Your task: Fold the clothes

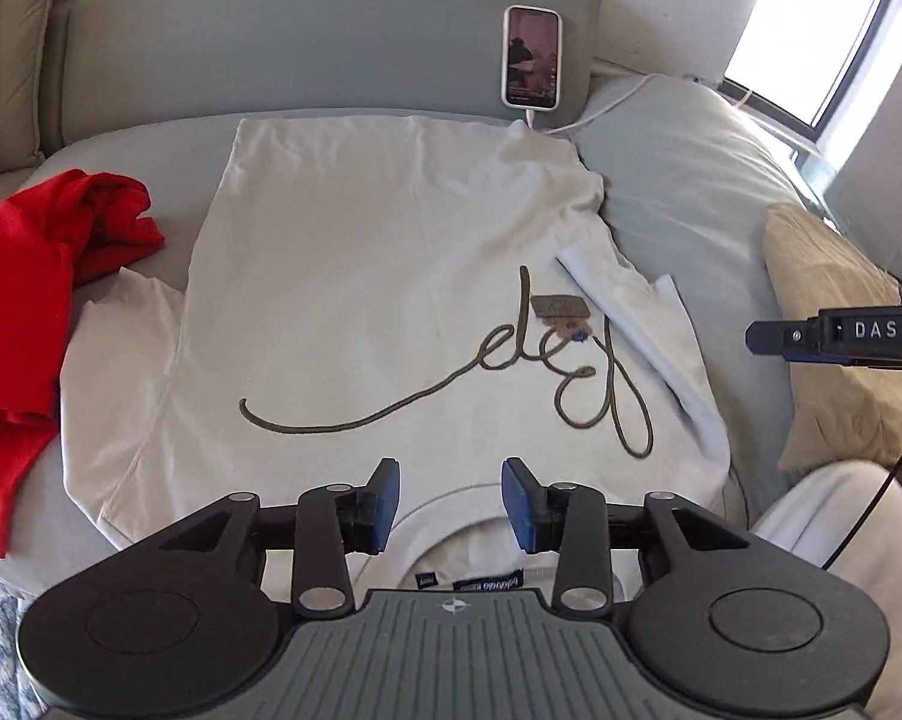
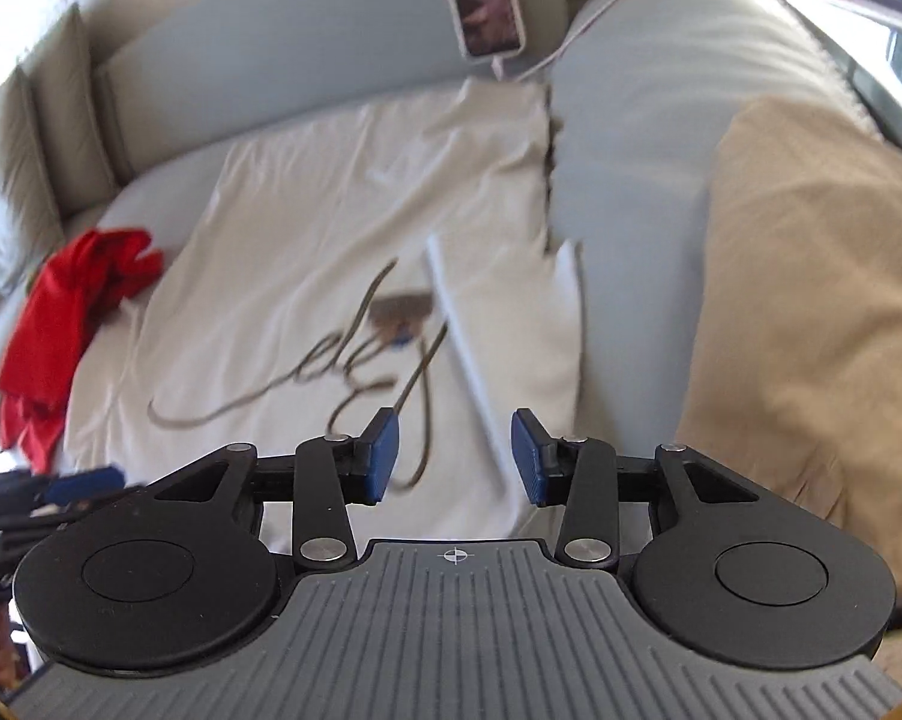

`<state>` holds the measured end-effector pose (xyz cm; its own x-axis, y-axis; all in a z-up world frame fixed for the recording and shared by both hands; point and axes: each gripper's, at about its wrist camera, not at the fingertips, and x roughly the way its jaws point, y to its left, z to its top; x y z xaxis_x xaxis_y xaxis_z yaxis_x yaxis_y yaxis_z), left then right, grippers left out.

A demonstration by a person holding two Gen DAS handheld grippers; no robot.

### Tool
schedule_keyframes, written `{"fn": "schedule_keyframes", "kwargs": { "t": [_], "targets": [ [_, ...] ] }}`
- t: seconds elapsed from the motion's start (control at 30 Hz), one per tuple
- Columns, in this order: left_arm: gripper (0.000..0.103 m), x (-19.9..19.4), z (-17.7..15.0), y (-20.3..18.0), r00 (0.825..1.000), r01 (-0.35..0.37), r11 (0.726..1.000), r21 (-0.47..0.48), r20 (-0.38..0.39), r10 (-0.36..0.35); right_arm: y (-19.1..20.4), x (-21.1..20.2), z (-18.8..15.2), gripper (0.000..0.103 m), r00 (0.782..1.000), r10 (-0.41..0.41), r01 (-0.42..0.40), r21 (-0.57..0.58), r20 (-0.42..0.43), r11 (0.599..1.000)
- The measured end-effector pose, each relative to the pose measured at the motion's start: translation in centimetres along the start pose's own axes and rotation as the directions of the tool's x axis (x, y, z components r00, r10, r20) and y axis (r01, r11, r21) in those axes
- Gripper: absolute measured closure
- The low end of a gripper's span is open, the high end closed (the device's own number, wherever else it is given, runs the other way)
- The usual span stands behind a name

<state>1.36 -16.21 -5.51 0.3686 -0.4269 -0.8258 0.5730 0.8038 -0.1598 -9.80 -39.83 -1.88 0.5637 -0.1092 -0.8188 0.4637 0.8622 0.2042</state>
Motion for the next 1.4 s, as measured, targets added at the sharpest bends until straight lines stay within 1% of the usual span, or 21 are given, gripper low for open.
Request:
{"fn": "schedule_keyframes", "kwargs": {
  "t": [0.07, 0.17, 0.23, 0.37, 0.47, 0.53, 0.63, 0.7, 0.8, 0.83, 0.87, 0.9, 0.93, 1.03, 1.1, 1.2, 1.27, 1.33, 1.4],
  "targets": [
    [0.066, 0.9, 0.2, 0.2, 1.000, -0.019, 0.999, -0.045, -0.014, 0.018, -1.6, 1.6, 2.3, 0.060, 1.000, -0.026, 0.025, 0.031, 0.009, 0.999],
    [0.065, 1.7, 0.0, 0.6, 0.998, -0.036, 0.995, -0.092, -0.045, 0.032, -3.9, 4.8, 4.8, 0.060, 1.000, -0.016, 0.018, 0.077, -0.022, 0.997],
    [0.063, 2.0, -0.2, 0.8, 0.997, -0.047, 0.994, -0.102, -0.058, 0.041, -4.4, 6.1, 5.2, 0.060, 0.999, -0.016, 0.019, 0.087, -0.039, 0.996],
    [0.055, 2.5, 0.0, 1.2, 0.995, -0.081, 0.991, -0.110, -0.070, 0.073, -5.3, 8.7, 6.1, 0.060, 0.997, -0.016, 0.024, 0.109, -0.074, 0.994],
    [0.049, 2.8, 0.2, 1.2, 0.995, -0.083, 0.991, -0.105, -0.071, 0.076, -6.0, 10.7, 6.8, 0.062, 0.995, -0.015, 0.027, 0.125, -0.100, 0.992],
    [0.048, 2.9, 0.2, 1.2, 0.995, -0.082, 0.992, -0.100, -0.072, 0.075, -6.4, 12.0, 7.2, 0.064, 0.993, -0.014, 0.030, 0.135, -0.117, 0.990],
    [0.048, 2.9, 0.0, 1.0, 0.995, -0.077, 0.993, -0.094, -0.075, 0.070, -6.7, 13.4, 7.4, 0.065, 0.991, 0.009, 0.011, 0.148, -0.133, 0.989],
    [0.048, 2.9, -0.1, 0.8, 0.995, -0.073, 0.993, -0.090, -0.077, 0.066, -6.9, 14.3, 7.5, 0.065, 0.990, 0.010, 0.009, 0.138, -0.138, 0.990],
    [0.048, 2.8, -0.4, 0.7, 0.995, -0.069, 0.994, -0.086, -0.078, 0.062, -6.5, 15.3, 7.6, 0.065, 0.990, 0.003, 0.010, 0.090, -0.140, 0.996],
    [0.048, 2.8, -0.4, 0.7, 0.995, -0.069, 0.994, -0.087, -0.077, 0.062, -6.3, 15.5, 7.5, 0.067, 0.990, -0.009, 0.018, 0.066, -0.141, 0.998],
    [0.048, 2.6, -0.5, 0.7, 0.995, -0.068, 0.994, -0.087, -0.075, 0.061, -6.1, 15.7, 7.4, 0.072, 0.990, -0.023, 0.029, 0.044, -0.138, 0.999],
    [0.048, 2.5, -0.6, 0.7, 0.996, -0.067, 0.994, -0.088, -0.071, 0.060, -6.0, 15.8, 7.4, 0.086, 0.990, -0.035, 0.039, 0.024, -0.134, 0.999],
    [0.048, 2.3, -0.7, 0.7, 0.996, -0.065, 0.994, -0.088, -0.068, 0.059, -6.1, 15.6, 7.4, 0.101, 0.991, -0.033, 0.037, 0.029, -0.128, 0.999],
    [0.048, 1.8, -0.9, 0.8, 0.997, -0.062, 0.994, -0.095, -0.056, 0.057, -6.4, 14.7, 7.3, 0.102, 0.994, -0.027, 0.032, 0.046, -0.110, 0.998],
    [0.048, 1.5, -1.0, 0.8, 0.997, -0.058, 0.993, -0.100, -0.048, 0.054, -6.5, 13.2, 7.3, 0.102, 0.997, -0.020, 0.025, 0.063, -0.079, 0.998],
    [0.048, 0.7, -1.3, 0.7, 0.999, -0.046, 0.994, -0.099, -0.032, 0.043, -6.5, 9.9, 7.2, 0.102, 1.000, 0.012, -0.010, 0.116, -0.014, 0.993],
    [0.048, 0.1, -1.4, 0.5, 0.999, -0.033, 0.995, -0.098, -0.018, 0.032, -6.4, 6.9, 6.8, 0.102, 0.999, 0.014, -0.021, 0.140, 0.048, 0.990],
    [0.048, -0.5, -1.6, 0.4, 1.000, -0.020, 0.995, -0.098, -0.004, 0.020, -6.0, 3.4, 6.4, 0.102, 0.992, -0.027, 0.006, 0.163, 0.127, 0.987],
    [0.047, -1.0, -1.8, 0.2, 1.000, -0.001, 0.995, -0.095, 0.004, 0.002, -6.0, 0.3, 5.8, 0.102, 0.976, -0.104, 0.065, 0.199, 0.192, 0.978]
  ]
}}
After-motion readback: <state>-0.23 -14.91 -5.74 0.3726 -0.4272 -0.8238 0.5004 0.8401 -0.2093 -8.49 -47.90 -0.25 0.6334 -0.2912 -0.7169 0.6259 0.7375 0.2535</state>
